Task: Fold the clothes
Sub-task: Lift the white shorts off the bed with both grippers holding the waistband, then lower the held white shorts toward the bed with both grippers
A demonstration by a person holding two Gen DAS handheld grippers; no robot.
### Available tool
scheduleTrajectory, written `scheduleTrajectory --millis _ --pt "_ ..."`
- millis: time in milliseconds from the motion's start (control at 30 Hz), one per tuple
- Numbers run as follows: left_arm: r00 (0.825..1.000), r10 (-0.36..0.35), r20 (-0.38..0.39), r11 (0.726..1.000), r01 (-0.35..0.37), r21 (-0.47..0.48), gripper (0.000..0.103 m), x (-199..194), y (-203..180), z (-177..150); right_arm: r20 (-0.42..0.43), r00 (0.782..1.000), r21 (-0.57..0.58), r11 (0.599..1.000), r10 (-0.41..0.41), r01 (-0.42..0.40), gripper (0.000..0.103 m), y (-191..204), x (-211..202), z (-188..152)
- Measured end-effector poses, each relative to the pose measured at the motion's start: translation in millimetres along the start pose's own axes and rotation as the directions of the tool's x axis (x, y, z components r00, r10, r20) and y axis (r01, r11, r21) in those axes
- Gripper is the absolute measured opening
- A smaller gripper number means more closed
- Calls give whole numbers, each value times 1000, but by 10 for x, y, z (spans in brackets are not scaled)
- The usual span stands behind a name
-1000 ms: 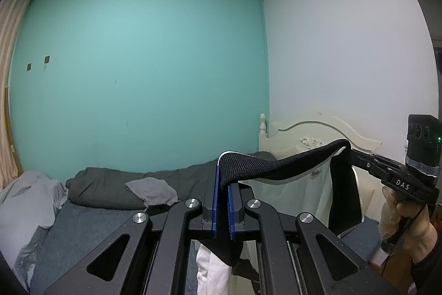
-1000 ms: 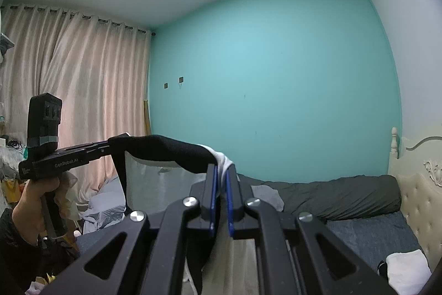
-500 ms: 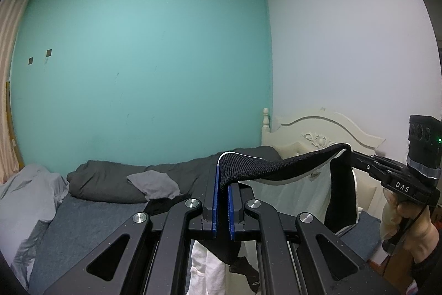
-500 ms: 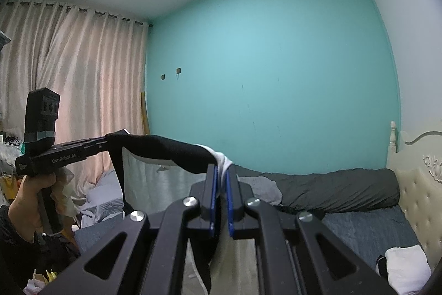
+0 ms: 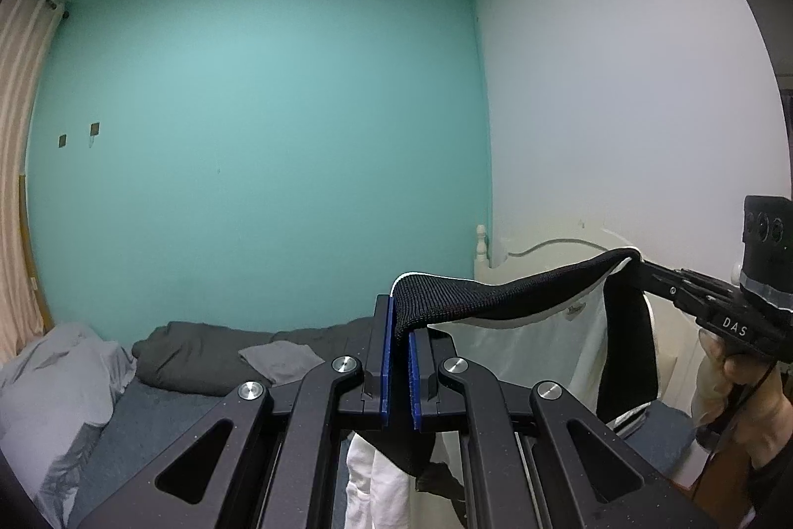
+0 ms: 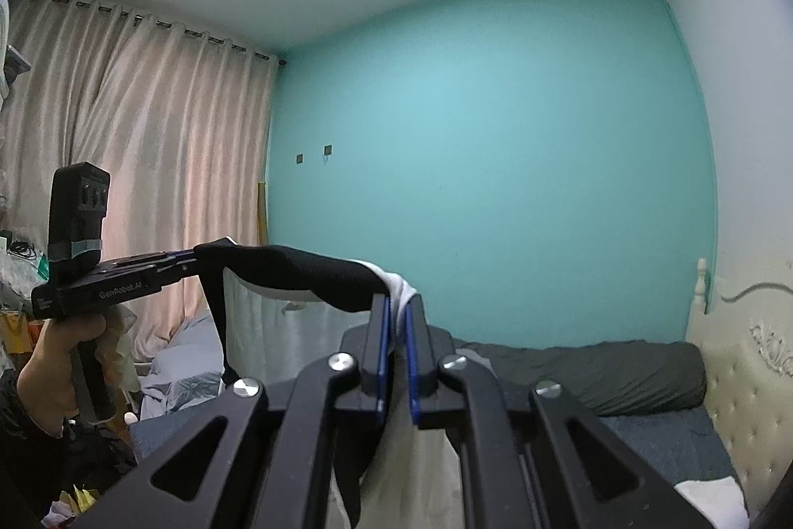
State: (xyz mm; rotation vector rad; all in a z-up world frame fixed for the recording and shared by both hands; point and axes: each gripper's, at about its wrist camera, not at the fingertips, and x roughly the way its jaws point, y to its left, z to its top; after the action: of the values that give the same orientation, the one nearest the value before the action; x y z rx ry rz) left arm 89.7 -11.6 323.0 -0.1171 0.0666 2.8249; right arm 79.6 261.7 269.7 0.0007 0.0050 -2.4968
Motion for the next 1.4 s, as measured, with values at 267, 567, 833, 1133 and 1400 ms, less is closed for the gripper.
scheduleTrajectory --millis 267,567,833,1133,1400 --pt "1000 0 -12 1000 0 4 5 -28 -58 -35 -4 1000 2 1000 2 -2 6 -24 -25 -22" --pt "997 9 -81 1000 -10 -13 5 347 29 -311 -69 998 34 999 -3 6 6 -126 245 -267" --pt "990 32 -140 999 -35 -16 5 865 212 -531 -131 991 55 998 -13 21 6 -311 717 -597" --pt "969 40 -243 999 -45 -15 5 1714 512 -921 -217 976 87 995 -32 52 6 -673 1536 -1006" --pt "944 45 -326 998 -58 -31 5 2682 823 -1449 -297 954 101 992 -37 70 6 -1002 2380 -1516"
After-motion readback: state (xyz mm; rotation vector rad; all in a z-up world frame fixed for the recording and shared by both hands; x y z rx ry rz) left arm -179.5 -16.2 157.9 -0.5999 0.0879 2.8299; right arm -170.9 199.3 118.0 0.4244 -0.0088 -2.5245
